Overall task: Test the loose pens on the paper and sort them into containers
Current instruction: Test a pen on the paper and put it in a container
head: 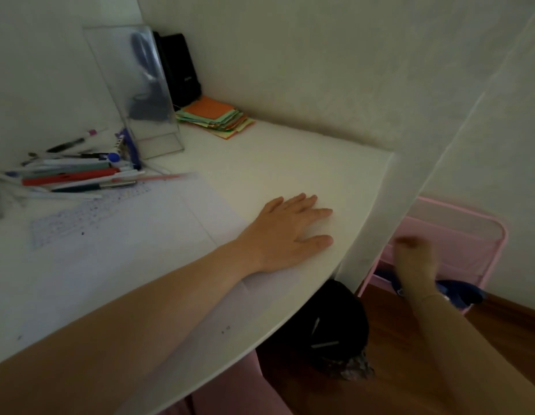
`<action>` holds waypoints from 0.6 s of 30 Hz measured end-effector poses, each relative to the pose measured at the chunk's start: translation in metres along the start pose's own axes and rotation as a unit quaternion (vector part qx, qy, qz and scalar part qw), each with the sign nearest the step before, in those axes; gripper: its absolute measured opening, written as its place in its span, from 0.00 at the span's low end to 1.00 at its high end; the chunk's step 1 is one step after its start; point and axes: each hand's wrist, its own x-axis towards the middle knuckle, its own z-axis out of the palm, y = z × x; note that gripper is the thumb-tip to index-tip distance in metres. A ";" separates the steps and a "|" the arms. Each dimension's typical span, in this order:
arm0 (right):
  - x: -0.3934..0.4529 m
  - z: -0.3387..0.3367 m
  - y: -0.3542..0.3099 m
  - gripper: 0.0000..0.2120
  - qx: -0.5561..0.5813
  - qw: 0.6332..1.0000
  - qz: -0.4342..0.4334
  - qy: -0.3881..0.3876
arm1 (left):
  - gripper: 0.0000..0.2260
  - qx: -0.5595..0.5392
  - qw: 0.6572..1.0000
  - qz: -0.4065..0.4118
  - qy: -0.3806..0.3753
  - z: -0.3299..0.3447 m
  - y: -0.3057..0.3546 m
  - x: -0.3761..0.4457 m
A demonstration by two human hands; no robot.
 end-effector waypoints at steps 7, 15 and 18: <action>-0.092 -0.011 -0.214 0.12 0.245 0.887 -0.384 0.076 | 0.05 -0.440 0.809 -0.086 0.380 -0.070 -0.012 -0.019; -0.188 0.118 -0.323 0.12 -0.094 0.771 -0.567 -0.273 | 0.03 0.093 0.940 -0.223 0.241 -0.104 -0.094 -0.131; -0.218 0.178 -0.312 0.13 -0.206 0.711 -0.547 -0.390 | 0.03 0.171 0.924 -0.234 0.249 -0.107 -0.122 -0.168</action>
